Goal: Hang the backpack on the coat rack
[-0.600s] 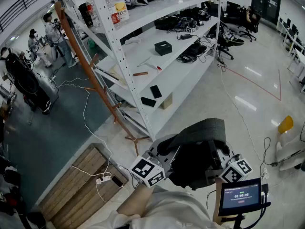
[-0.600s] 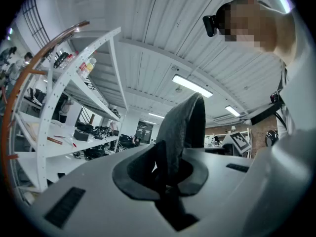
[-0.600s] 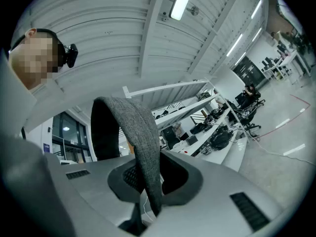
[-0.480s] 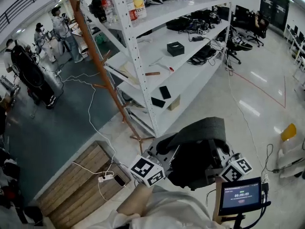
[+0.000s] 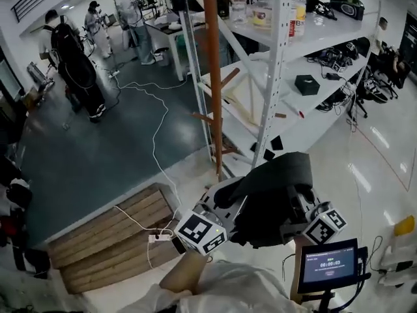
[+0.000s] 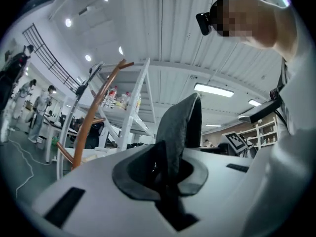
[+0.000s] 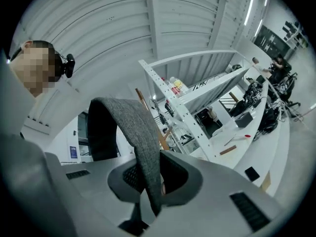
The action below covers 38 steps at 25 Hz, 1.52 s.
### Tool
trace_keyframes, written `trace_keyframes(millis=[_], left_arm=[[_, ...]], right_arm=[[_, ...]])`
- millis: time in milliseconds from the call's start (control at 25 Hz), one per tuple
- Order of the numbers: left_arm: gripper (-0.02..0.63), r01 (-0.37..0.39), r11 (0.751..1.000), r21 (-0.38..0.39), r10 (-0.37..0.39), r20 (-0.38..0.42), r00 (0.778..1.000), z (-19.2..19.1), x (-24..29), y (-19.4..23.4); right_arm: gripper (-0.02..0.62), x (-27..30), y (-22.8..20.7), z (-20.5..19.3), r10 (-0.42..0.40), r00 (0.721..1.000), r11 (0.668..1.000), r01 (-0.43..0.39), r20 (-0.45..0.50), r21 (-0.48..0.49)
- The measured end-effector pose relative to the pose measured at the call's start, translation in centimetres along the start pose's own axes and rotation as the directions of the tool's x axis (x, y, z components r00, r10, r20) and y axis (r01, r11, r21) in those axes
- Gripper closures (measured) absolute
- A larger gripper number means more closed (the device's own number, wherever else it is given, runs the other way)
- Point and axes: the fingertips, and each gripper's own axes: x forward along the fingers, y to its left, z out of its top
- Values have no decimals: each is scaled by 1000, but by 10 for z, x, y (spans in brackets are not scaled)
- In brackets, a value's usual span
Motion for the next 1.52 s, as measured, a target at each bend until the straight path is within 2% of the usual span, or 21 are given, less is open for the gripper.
trace_keyframes(millis=[240,440,560,720,840,960,1040,1120,1320,1520], left_arm=[[565,-143,988,54,141,37,989,29,-27,60],[565,-258,955,143,248,88,965,66,-44,77],[565,-326,911,252,298,146,943,113,-43,78],[565,-376,846,377,330,181,926,173,-7,83],[565,-393,799,455,349,182,919,210,15,89],[565,-395,774,494,347,192,918,249,30,96],[565,-388,772,503,336,195,922,275,39,101],[565,-376,784,494,323,193,927,298,48,109],[565,-338,846,412,287,181,941,337,67,141],[565,-302,912,278,271,147,951,349,95,184]], right_arm=[[554,84,28,-6,132,990,991,-132,-48,1],[554,120,50,6,224,971,973,-228,-83,-43],[554,136,60,40,238,967,958,-249,-87,-144],[555,165,63,111,249,967,931,-254,-55,-262],[554,182,74,154,243,969,921,-243,-37,-305],[554,197,86,193,249,968,914,-245,-31,-324],[554,206,91,218,252,967,911,-248,-31,-328],[554,216,95,239,252,967,913,-252,-41,-322],[554,242,98,270,235,968,936,-251,-93,-246],[555,267,88,280,197,969,961,-221,-152,-168]])
